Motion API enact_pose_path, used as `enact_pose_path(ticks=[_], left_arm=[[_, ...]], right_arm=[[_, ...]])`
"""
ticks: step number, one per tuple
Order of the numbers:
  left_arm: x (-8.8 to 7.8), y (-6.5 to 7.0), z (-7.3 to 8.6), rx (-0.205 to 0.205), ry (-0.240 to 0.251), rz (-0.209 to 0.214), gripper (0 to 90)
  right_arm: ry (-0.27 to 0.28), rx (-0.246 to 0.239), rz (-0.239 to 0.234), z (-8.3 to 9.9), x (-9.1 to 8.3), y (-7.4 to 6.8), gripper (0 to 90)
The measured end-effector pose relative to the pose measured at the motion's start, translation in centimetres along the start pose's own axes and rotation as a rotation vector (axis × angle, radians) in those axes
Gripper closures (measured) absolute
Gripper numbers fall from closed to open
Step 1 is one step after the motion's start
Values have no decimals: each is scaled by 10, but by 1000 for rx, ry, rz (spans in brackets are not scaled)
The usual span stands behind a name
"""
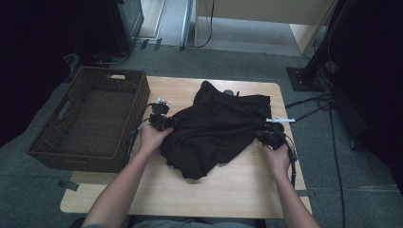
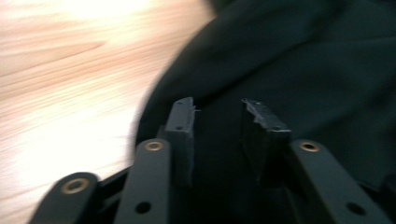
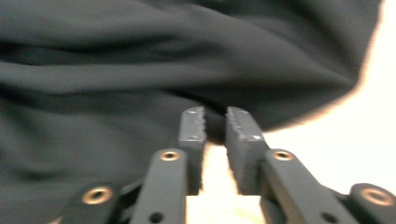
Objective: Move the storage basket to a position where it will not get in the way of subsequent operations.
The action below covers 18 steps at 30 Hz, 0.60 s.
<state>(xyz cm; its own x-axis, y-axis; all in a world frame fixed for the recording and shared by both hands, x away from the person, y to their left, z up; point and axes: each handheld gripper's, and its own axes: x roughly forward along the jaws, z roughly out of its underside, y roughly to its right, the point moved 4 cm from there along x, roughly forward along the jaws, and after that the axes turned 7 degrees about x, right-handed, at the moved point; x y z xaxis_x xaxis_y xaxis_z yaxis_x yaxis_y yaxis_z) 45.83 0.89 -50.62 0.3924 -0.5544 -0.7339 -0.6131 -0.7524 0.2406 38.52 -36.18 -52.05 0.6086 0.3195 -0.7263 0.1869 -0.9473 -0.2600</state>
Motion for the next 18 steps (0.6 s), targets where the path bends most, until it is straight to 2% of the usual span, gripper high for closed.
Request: enact_pose_path(ticks=[1,2,3,6,7,10,11,12,13,15,16,17,18], left_arm=[[0,0,0,0,0,0,596],[-7,11,-1,33,9,28,575],[-7,11,-1,33,9,28,551],[-14,25,3,72,-7,47,501],[-17,31,8,78,-9,59,473],[-19,35,17,68,-20,80,443],[-19,35,17,68,-20,80,438],[-19,36,20,68,-25,85,436],[-18,36,23,70,-29,89,436],[-13,36,30,88,-52,69,436],[-8,35,35,98,-79,54,494],[-8,35,35,98,-79,54,534],[-6,34,40,116,-94,45,581]], right_arm=[[0,0,0,0,0,0,696],[7,-34,-45,0,0,-21,643],[7,-34,-45,0,0,-21,643],[-7,-88,-105,5,3,-53,561],[-26,-116,-149,11,7,-73,494],[-63,-166,-216,23,11,-101,436],[-63,-166,-216,23,11,-101,436],[-74,-187,-262,31,13,-116,406],[-74,-187,-262,31,13,-116,406],[-103,-218,-272,39,17,-126,389],[-128,-243,-254,45,25,-131,392],[-128,-243,-254,45,25,-131,392],[-111,-270,-231,47,28,-132,432]])
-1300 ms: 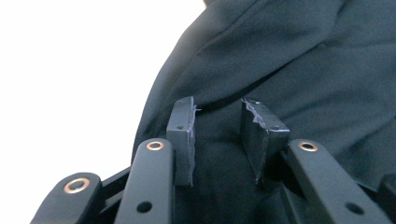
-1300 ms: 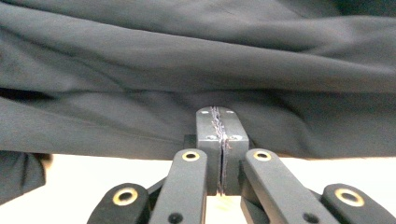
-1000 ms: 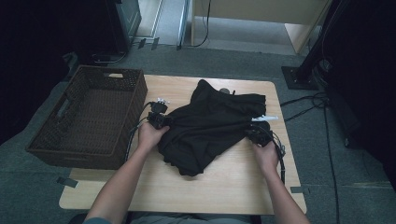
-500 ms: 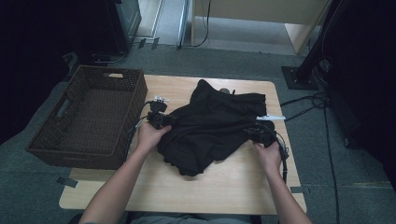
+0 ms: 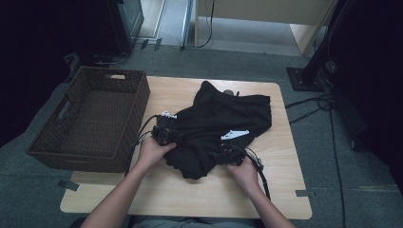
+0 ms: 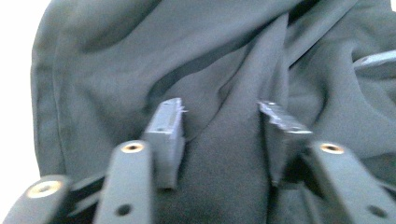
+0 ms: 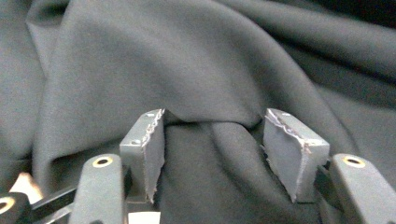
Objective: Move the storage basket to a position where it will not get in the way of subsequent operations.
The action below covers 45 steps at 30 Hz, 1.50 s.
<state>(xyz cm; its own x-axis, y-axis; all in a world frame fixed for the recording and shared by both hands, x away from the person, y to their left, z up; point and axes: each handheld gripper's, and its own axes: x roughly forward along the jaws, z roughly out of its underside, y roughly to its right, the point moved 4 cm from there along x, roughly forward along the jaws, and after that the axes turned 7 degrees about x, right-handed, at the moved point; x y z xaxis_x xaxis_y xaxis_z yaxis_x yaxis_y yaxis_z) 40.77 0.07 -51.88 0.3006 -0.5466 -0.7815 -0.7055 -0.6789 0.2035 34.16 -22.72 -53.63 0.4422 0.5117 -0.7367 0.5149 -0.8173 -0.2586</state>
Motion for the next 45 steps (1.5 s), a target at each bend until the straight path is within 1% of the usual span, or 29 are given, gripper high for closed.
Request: enact_pose_path(ticks=[3,4,5,6,7,11,12,13,14,15,16,20,21,24,25,26,27,29,30,31,32,33,34,35,39,41,43,44,45], left_arm=[[1,0,3,24,-5,-16,719],[2,-1,5,35,-2,-25,765],[2,-1,5,35,-2,-25,813],[0,-3,6,33,18,-37,851],[0,-3,6,33,18,-37,866],[-9,-10,5,2,53,-39,879],[-13,-13,6,-15,65,-50,879],[-13,-13,6,-15,65,-50,879],[-17,-17,7,-36,75,-64,879],[-17,-17,7,-36,75,-64,879],[-19,-19,8,-42,73,-74,879],[-21,-22,13,-45,60,-101,879],[-21,-22,13,-45,60,-101,879],[-20,-27,16,-90,72,-73,876],[-20,-27,16,-90,72,-73,870],[-18,-27,16,-103,73,-52,860],[-19,-25,15,-101,82,-36,839],[-21,-22,12,-100,92,-28,811],[-27,-15,4,-64,121,-18,766],[-27,-15,4,-64,121,-18,743],[-30,-10,-5,-41,137,-4,718],[-30,-10,-5,-41,137,-4,702],[-32,-8,-14,-16,141,12,686],[-32,-8,-14,-16,141,12,667],[-27,-13,-44,14,145,15,612],[-24,-16,-50,19,138,18,606],[-17,-21,-61,22,133,20,596],[-10,-26,-70,1,128,47,577],[-10,-26,-70,1,128,47,571]], right_arm=[[12,-62,60,1,-1,1,603],[23,-67,67,3,-1,3,671],[24,-53,56,3,-3,5,671],[21,-32,39,3,-4,8,793],[11,-10,25,3,-5,12,823],[-18,39,25,4,-13,22,847],[-13,61,37,5,-22,32,852],[-13,61,37,5,-22,32,852],[1,89,49,6,-34,44,851],[1,89,49,6,-34,44,851],[16,117,78,7,-47,59,851],[23,184,134,14,-66,87,850],[19,201,156,17,-70,94,850],[5,220,240,24,-79,113,838],[6,240,240,26,-80,118,808],[3,262,221,27,-81,121,750],[21,279,208,27,-81,122,723],[35,270,196,27,-82,122,689],[79,256,193,21,-86,117,638],[79,256,193,21,-86,117,638],[130,236,183,13,-92,112,606],[130,236,183,13,-92,112,606],[159,232,174,6,-94,109,589],[159,232,174,6,-94,109,589],[152,214,164,-6,-84,107,539],[150,204,164,-9,-81,106,538],[157,199,154,-14,-78,106,513],[150,191,148,-16,-71,106,507],[150,191,148,-16,-71,106,507]])
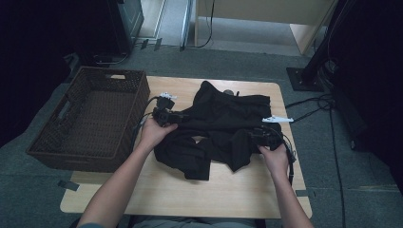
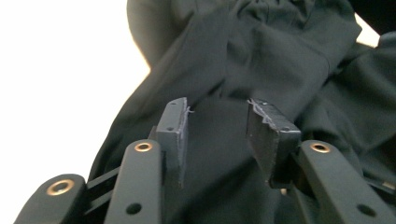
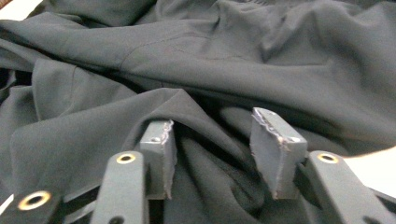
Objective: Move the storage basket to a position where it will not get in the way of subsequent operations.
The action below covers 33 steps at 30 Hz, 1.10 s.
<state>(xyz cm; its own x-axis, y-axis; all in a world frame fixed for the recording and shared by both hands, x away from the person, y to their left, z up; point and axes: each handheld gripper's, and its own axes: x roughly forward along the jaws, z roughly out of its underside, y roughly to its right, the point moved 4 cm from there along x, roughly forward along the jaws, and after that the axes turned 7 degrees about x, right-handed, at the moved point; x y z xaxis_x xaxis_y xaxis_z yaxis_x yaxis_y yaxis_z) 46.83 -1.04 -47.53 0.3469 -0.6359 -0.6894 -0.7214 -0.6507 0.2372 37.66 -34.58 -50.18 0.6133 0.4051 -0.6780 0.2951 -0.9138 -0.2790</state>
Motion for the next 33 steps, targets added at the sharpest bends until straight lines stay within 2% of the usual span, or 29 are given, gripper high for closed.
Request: enact_pose_path(ticks=[1,2,5,10,13,15,16,17,18,19,20,21,22,23,26,29,30,31,32,33], left_arm=[[9,-7,-6,-17,-18,8,564],[9,-7,-6,-17,-18,8,562],[25,-18,-16,-15,-52,-14,537],[38,-20,-27,-15,-55,-14,450],[55,-16,-31,-13,-93,-2,421],[65,-14,-28,15,-136,-38,420],[65,-14,-28,15,-136,-38,430],[73,-13,-24,24,-179,-48,503],[73,-13,-24,24,-179,-48,590],[77,-15,-21,0,-189,-59,692],[77,-15,-21,0,-189,-59,773],[76,-15,-20,-18,-172,-47,773],[74,-17,-19,-31,-157,-50,854],[69,-23,-17,-57,-135,-49,860],[61,-30,-14,-80,-127,-69,866],[40,-45,-3,-150,-82,-99,868],[40,-45,-3,-150,-82,-99,869],[27,-51,4,-187,-56,-111,869],[27,-51,4,-187,-56,-111,869],[21,-53,8,-213,-42,-117,869]], right_arm=[[-28,2,-8,4,8,-1,502],[-28,2,-8,4,8,-1,502],[-62,-13,-20,14,18,-4,501],[-75,-25,-23,18,22,-6,498],[-79,-28,-26,22,23,-8,497],[-81,-31,-25,25,23,-9,497],[-81,-31,-25,25,23,-9,497],[-86,-31,-26,28,23,-11,497],[-86,-31,-26,28,23,-11,497],[-87,-44,-18,31,23,-11,497],[-87,-44,-18,31,23,-11,497],[-90,-41,-20,32,22,-11,498],[-87,-44,-13,33,20,-9,498],[-90,-40,-10,34,19,-8,499],[-88,-35,-4,34,18,-4,510],[-81,-25,10,33,17,2,519],[-81,-25,10,33,17,2,519],[-81,-27,19,33,17,4,519],[-84,-31,28,32,17,5,518],[-84,-31,28,32,17,5,518]])
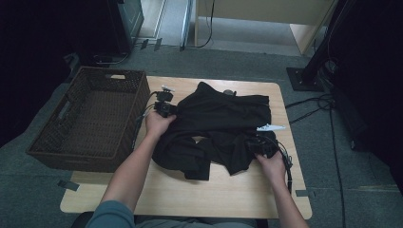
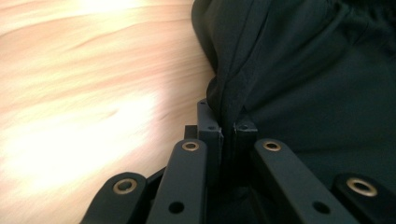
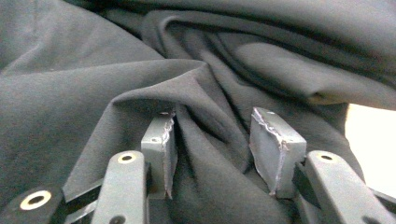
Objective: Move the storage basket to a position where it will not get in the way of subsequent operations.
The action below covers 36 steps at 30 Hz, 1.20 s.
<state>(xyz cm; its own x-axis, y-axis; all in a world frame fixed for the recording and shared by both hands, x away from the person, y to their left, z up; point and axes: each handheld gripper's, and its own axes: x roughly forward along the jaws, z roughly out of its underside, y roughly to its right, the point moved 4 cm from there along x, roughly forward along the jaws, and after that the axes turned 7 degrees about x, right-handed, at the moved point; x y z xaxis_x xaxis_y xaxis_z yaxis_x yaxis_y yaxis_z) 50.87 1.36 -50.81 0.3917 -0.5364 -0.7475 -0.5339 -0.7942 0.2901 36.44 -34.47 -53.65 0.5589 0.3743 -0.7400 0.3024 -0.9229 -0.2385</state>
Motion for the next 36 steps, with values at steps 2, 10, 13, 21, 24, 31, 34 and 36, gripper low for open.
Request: enact_pose_path(ticks=[2,10,13,21,24,31,34,36], left_arm=[[-14,-4,10,-23,25,-3,869],[-26,-3,26,27,-19,17,838],[-31,4,24,13,18,70,694],[-55,22,15,85,57,66,565],[-66,31,5,111,82,73,553],[-47,57,-9,161,77,111,557],[-21,60,-6,164,37,111,557],[-4,60,0,158,7,109,559]], right_arm=[[-4,5,14,-2,0,2,515],[-5,-3,35,-9,7,2,518],[-3,-12,44,-15,12,0,526],[-41,-5,19,-22,9,-5,545],[-6,-9,1,-32,-9,-7,549],[50,-4,-28,-61,-23,-5,646],[23,12,41,-66,-8,11,644],[24,29,88,-63,1,22,614]])
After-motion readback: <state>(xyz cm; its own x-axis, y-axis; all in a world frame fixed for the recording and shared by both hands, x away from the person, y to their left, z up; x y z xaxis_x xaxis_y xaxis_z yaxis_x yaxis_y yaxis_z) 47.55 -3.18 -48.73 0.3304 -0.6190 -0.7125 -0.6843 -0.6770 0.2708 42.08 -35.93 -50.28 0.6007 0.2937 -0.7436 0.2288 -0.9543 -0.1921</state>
